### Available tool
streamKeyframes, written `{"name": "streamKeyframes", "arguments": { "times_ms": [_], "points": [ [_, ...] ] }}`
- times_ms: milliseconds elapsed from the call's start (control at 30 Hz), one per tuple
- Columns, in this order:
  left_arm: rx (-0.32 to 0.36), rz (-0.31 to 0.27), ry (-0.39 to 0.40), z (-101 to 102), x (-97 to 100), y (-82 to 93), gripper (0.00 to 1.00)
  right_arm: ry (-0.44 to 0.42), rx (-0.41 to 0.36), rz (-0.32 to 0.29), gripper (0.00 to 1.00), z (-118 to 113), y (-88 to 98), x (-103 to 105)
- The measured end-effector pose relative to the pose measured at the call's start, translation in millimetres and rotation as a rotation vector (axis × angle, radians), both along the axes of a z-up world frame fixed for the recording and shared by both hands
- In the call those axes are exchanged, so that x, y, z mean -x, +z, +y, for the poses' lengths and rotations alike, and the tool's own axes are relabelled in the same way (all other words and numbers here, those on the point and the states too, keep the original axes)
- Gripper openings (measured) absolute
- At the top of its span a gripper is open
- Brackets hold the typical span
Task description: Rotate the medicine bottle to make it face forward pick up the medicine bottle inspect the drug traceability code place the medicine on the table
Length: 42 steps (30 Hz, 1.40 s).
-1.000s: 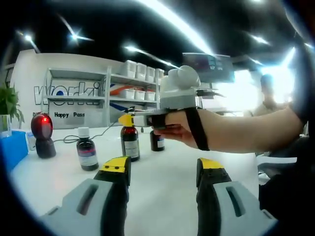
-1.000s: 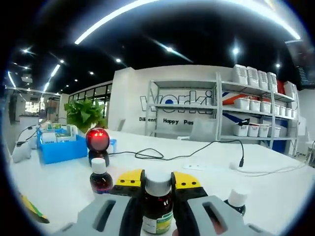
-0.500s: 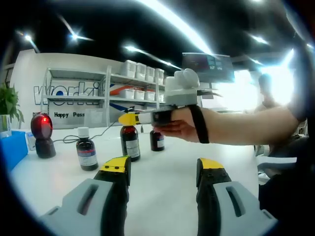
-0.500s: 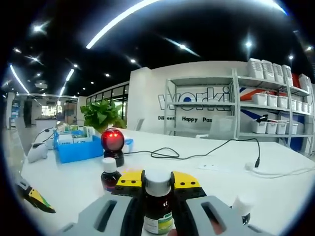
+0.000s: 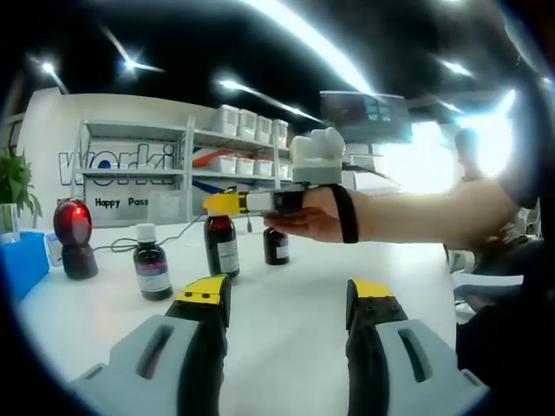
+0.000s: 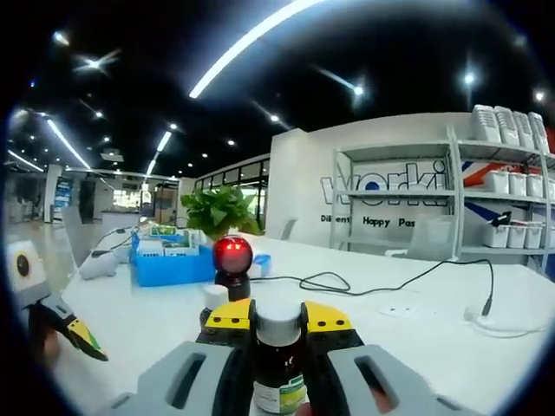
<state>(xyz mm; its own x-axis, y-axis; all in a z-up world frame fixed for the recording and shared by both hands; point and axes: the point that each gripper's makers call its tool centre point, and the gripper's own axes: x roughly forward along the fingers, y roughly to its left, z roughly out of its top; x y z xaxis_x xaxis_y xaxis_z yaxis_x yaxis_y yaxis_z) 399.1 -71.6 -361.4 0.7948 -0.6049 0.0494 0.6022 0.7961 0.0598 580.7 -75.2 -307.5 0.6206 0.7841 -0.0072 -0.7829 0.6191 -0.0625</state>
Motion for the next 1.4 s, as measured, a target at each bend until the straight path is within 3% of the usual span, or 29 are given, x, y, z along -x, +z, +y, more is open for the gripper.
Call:
{"name": "streamKeyframes", "arguments": {
  "times_ms": [300,1000,1133,1267,1400],
  "points": [
    [-0.006,0.0,-0.003,-2.0,0.6,-0.3,0.45,0.107,0.031,-0.035,0.15,12.2,-6.5,18.6],
    [-0.014,0.001,-0.002,-2.2,0.3,-1.2,0.45,0.098,-0.013,0.017,0.18,3.9,-9.7,9.1],
    [-0.014,0.0,-0.001,-1.9,0.1,-1.3,0.45,0.075,-0.032,0.019,0.32,4.4,-6.6,16.7],
    [-0.014,0.0,0.0,-1.3,-0.4,-1.5,0.45,-0.054,-0.035,0.004,0.36,-4.6,-5.7,9.7],
    [-0.016,-0.001,0.002,-0.5,-0.9,-1.8,0.45,-0.156,0.053,-0.03,0.39,-0.6,-21.7,17.8]
  ]
}}
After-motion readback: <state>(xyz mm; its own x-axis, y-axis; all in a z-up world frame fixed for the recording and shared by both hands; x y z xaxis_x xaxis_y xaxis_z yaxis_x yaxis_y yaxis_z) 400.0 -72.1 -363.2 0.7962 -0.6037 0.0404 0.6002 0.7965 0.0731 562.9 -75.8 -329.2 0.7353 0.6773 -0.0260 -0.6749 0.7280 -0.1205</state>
